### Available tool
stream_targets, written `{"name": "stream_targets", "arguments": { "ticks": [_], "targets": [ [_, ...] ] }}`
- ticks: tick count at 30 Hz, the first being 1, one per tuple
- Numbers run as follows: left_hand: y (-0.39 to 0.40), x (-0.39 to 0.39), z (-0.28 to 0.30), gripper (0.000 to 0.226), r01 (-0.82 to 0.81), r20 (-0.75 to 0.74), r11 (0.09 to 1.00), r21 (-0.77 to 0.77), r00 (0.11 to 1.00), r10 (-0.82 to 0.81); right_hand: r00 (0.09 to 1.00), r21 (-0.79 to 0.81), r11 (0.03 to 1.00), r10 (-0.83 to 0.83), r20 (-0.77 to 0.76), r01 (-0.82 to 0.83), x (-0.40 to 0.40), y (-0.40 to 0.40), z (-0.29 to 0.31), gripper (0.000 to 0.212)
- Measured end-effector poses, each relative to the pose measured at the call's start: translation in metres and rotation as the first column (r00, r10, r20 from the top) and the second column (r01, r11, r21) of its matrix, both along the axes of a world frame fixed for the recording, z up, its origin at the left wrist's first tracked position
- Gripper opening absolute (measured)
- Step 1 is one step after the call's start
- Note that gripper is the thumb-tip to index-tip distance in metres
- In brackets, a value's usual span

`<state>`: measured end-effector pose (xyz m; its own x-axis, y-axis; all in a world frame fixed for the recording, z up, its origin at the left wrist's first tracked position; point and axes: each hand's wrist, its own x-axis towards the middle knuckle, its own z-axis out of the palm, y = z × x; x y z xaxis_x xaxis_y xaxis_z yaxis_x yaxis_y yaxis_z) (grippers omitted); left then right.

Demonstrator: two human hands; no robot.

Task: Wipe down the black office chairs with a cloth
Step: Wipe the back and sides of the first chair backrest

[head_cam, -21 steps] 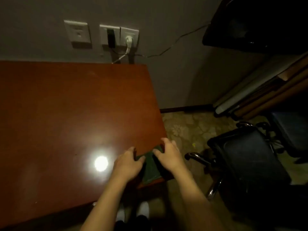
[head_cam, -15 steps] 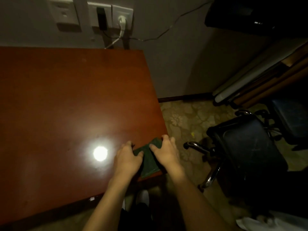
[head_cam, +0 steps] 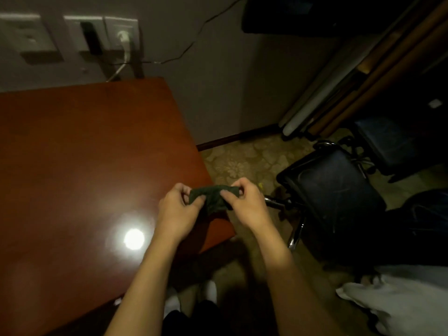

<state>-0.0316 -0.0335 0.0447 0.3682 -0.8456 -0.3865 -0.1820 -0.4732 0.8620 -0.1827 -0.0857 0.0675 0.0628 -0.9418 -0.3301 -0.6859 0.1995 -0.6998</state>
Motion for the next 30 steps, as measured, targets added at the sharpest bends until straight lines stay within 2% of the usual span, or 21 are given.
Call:
{"name": "stream_targets", "arguments": {
  "ticks": [2, 6, 8, 12, 16, 22, 27, 30],
  "targets": [
    [-0.008, -0.011, 0.024, 0.019, 0.055, -0.005, 0.991, -0.126, 0.998, -0.056, 0.997, -0.097, 0.994, -0.046, 0.062, 0.052, -0.019, 0.003, 0.024, 0.018],
    [-0.010, -0.039, 0.074, 0.006, 0.192, 0.167, 0.940, -0.281, 0.975, -0.149, 0.982, -0.240, 0.964, -0.078, 0.171, 0.118, -0.056, 0.012, 0.068, 0.017],
    [-0.007, -0.053, 0.094, 0.012, 0.244, 0.218, 0.916, -0.317, 0.959, -0.180, 0.971, -0.305, 0.940, -0.087, 0.223, 0.154, -0.074, 0.020, 0.086, 0.016],
    [-0.003, -0.090, 0.117, 0.021, 0.291, 0.359, 0.882, -0.370, 0.921, -0.153, 0.969, -0.423, 0.882, -0.121, 0.217, 0.206, -0.115, 0.037, 0.113, 0.013],
    [0.009, -0.154, 0.139, 0.023, 0.293, 0.293, 0.852, -0.434, 0.940, -0.174, 0.953, -0.462, 0.845, -0.163, 0.257, 0.269, -0.181, 0.061, 0.130, 0.010],
    [0.034, -0.280, 0.161, 0.010, 0.417, 0.195, 0.756, -0.505, 0.908, -0.371, 0.904, -0.527, 0.736, -0.309, 0.295, 0.424, -0.304, 0.107, 0.137, 0.022],
    [0.052, -0.378, 0.169, 0.014, 0.513, 0.236, 0.664, -0.544, 0.853, -0.466, 0.858, -0.562, 0.649, -0.413, 0.306, 0.513, -0.396, 0.146, 0.146, 0.010],
    [0.060, -0.422, 0.174, 0.014, 0.589, 0.266, 0.603, -0.538, 0.797, -0.542, 0.825, -0.573, 0.599, -0.468, 0.318, 0.560, -0.438, 0.162, 0.149, 0.015]
  ]
}}
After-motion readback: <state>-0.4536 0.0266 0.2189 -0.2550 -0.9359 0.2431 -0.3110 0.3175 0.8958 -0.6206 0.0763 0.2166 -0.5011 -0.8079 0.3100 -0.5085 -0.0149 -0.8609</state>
